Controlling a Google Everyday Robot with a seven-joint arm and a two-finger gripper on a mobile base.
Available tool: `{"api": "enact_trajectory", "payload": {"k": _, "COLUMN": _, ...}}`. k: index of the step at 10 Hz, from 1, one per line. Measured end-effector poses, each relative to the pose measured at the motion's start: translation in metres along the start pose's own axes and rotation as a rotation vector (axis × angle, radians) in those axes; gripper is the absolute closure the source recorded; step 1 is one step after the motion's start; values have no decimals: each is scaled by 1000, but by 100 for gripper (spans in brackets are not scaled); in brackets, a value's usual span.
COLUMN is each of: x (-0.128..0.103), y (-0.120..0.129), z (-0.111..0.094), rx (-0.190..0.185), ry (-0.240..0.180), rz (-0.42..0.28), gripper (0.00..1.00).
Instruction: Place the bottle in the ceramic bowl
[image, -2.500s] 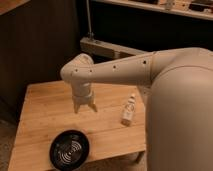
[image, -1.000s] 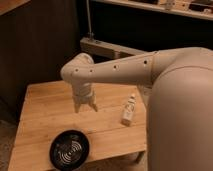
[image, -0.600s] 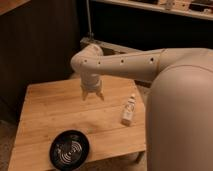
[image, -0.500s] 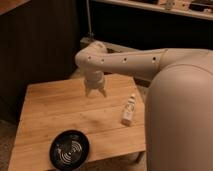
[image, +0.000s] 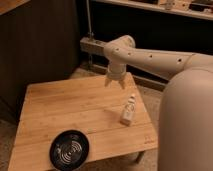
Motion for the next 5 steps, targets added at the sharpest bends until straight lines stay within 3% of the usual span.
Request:
{"api": "enact_trajectory", "payload": {"k": 2, "x": -1, "y": -37, "z": 2, "rx": 11, "ry": 0, "rz": 61, "gripper": 35}}
{"api": "enact_trajectory", "payload": {"k": 5, "x": 7, "y": -80, "z": 22, "rx": 26, "ry": 14, "rz": 156, "gripper": 35}}
